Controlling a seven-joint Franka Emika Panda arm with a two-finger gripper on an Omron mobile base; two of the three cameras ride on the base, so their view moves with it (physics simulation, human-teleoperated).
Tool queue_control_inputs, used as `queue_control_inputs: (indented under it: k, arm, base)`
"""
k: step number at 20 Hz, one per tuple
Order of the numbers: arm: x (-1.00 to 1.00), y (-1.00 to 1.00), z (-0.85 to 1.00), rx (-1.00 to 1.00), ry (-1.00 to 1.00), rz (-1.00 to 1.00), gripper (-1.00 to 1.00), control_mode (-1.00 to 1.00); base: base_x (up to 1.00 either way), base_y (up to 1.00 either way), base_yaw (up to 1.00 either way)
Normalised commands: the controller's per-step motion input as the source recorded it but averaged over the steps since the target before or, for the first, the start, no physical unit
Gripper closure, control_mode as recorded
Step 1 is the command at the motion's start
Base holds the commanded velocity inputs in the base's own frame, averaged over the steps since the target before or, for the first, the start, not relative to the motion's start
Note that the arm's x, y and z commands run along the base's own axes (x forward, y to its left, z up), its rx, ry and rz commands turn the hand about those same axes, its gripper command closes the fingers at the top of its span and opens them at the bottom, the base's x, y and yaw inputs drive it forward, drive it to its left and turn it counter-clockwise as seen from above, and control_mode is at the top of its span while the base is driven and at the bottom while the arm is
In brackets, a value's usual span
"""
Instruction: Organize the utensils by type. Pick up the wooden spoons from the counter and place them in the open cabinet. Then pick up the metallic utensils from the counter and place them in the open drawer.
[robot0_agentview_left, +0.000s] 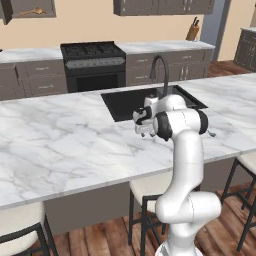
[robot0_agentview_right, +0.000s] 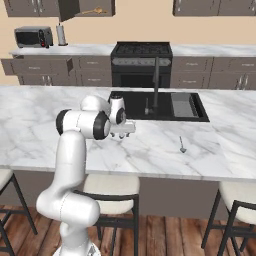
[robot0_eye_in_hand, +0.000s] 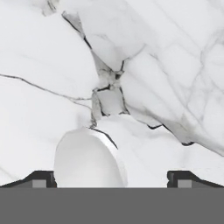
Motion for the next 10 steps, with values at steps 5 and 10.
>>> queue_control_inputs:
  k: [5,10]
  arm:
    - [0.0,-0.01,-0.33,0.0,-0.07,0.0,-1.0,-1.0]
    - [0.0,-0.03,-0.35,0.0,-0.05,0.0,1.0,-1.0]
  base:
    - [0.0,0.0,0.0]
    - [0.0,0.0,0.0]
